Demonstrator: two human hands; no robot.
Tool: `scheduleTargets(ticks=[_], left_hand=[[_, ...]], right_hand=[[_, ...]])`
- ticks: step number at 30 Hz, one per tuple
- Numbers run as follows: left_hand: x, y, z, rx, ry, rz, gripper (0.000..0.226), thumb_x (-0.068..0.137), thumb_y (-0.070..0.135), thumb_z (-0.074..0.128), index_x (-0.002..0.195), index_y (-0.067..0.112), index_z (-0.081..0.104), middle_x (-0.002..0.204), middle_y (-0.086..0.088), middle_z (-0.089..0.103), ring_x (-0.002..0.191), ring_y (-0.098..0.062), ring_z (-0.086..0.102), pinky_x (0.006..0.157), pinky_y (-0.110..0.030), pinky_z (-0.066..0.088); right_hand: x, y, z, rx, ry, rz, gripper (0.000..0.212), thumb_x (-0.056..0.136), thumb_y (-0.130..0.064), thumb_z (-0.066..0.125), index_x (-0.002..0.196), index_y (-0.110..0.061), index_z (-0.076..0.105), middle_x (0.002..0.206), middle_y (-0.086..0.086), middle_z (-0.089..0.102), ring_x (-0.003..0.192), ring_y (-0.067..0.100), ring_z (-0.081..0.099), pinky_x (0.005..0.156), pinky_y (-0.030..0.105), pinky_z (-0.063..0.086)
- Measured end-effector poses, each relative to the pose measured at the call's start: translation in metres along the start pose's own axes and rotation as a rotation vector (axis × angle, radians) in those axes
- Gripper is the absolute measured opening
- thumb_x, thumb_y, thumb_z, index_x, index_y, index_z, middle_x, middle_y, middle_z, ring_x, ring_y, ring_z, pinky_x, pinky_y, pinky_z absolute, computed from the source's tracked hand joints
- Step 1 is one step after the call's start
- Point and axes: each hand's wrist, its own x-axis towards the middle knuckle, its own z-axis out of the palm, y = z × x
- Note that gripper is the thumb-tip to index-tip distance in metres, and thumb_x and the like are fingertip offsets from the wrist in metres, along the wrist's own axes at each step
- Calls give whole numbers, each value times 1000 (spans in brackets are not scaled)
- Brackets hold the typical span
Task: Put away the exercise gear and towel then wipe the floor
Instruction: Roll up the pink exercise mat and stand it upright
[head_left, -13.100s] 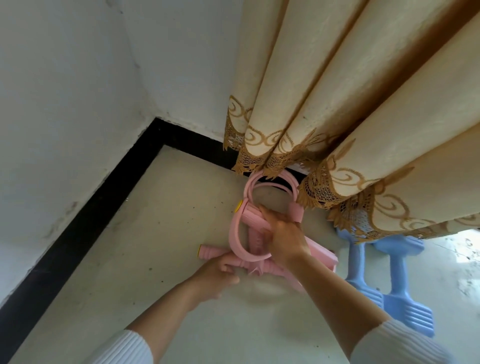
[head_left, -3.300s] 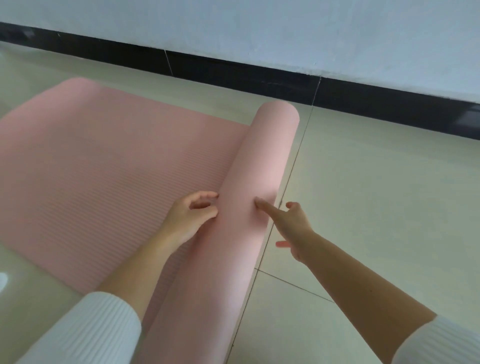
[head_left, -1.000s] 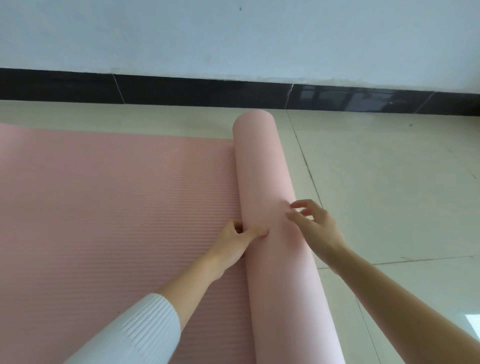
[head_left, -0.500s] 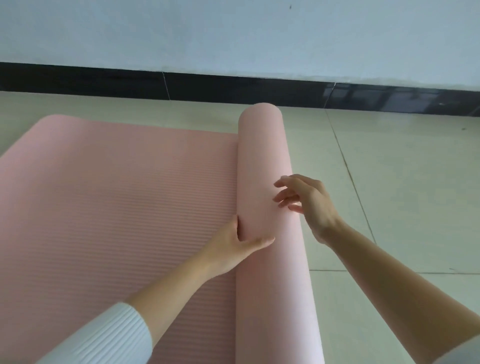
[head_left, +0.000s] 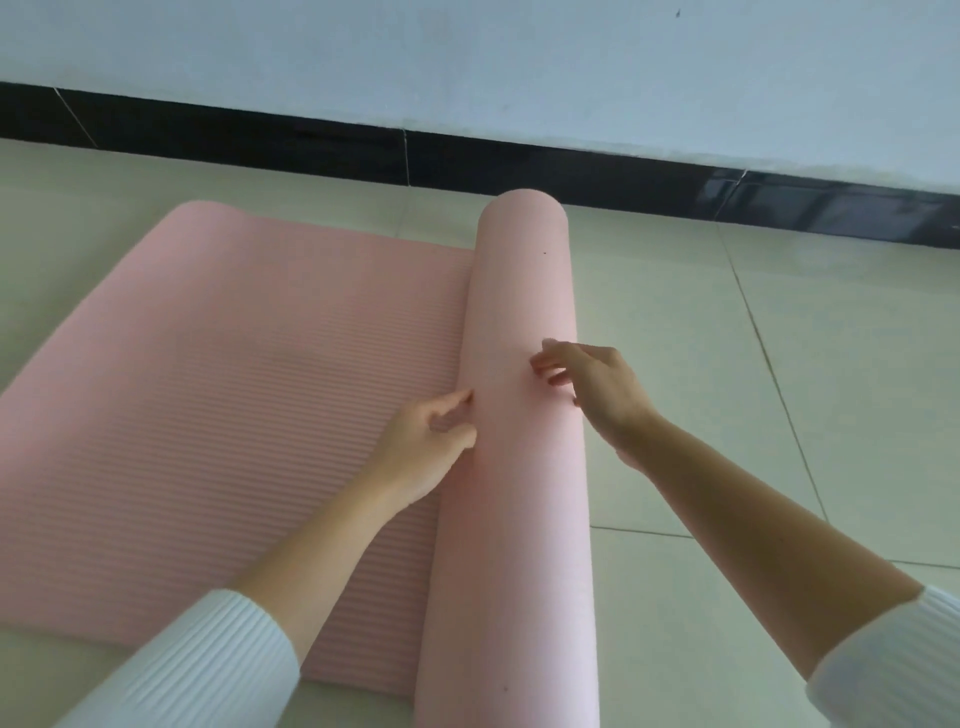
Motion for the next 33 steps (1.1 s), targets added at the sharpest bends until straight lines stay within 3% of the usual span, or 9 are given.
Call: scheduleTargets(ticks=[3, 6, 9, 12, 19, 22, 25, 28, 33], left_hand=[[-5, 2, -16, 33, -97, -83, 47, 73, 48, 72, 117, 33, 64, 107, 20, 69, 102, 0, 64, 87, -22, 49], [-6, -1, -32, 72, -44, -108, 49, 70, 34, 71, 118, 32, 61, 102, 18, 70, 91, -3, 66, 79, -23, 53], [-8, -8, -52, 70, 65, -35, 73, 75, 14, 67, 140, 37, 41, 124, 19, 53, 80, 22, 52, 65, -2, 41], [-11, -17, -70, 74, 139, -14, 61, 78, -3, 57, 125, 37, 57, 100, 20, 57, 59, 23, 50, 53, 1, 38], [-19, -26, -108, 206, 82, -150, 49, 70, 62, 63, 112, 36, 65, 101, 21, 69, 96, -1, 64, 85, -26, 51], [-23, -26, -126, 148, 141, -137, 39, 72, 38, 71, 109, 40, 58, 96, 29, 65, 90, 7, 60, 82, -20, 49], [-23, -33, -149, 223, 282, -64, 62, 79, 12, 62, 133, 40, 50, 123, 22, 54, 110, -1, 53, 91, -21, 42], [-24, -49, -170, 348, 458, -51, 56, 79, -2, 52, 125, 28, 63, 133, 3, 59, 120, -16, 57, 101, -26, 43], [-26, -66, -195, 305, 460, -88, 65, 81, 49, 59, 137, 17, 52, 138, 0, 54, 129, -17, 48, 109, -29, 35]], right_hand=[[4, -17, 16, 162, -116, 7, 36, 94, -38, 48, 100, -12, 72, 101, 2, 72, 96, 17, 66, 83, 32, 48], [8, -26, 32, 385, -64, 31, 31, 92, -26, 53, 101, 0, 69, 99, 13, 70, 87, 26, 64, 82, 40, 55], [13, -28, 49, -50, 122, -39, 29, 87, -19, 51, 95, 4, 67, 88, 20, 65, 72, 21, 54, 64, 31, 45], [6, -34, 68, -216, 29, -79, 27, 89, -28, 52, 100, -11, 70, 97, 3, 64, 87, 23, 58, 72, 31, 45], [11, -68, 100, 251, -301, -26, 31, 94, -32, 48, 106, -15, 71, 109, -3, 70, 107, 12, 62, 93, 33, 47], [19, -76, 115, 330, -184, -24, 25, 90, -19, 51, 101, -6, 70, 107, 10, 69, 103, 27, 64, 83, 35, 54], [28, -76, 137, -221, 44, -171, 27, 87, -10, 47, 103, -6, 69, 110, 12, 63, 95, 30, 57, 69, 27, 46], [27, -74, 163, -428, -105, -257, 31, 90, -21, 46, 110, -23, 69, 122, -1, 52, 116, 20, 43, 97, 39, 40], [21, -94, 201, -125, -324, -239, 32, 92, -17, 45, 114, -12, 66, 126, -6, 56, 120, 18, 48, 102, 34, 40]])
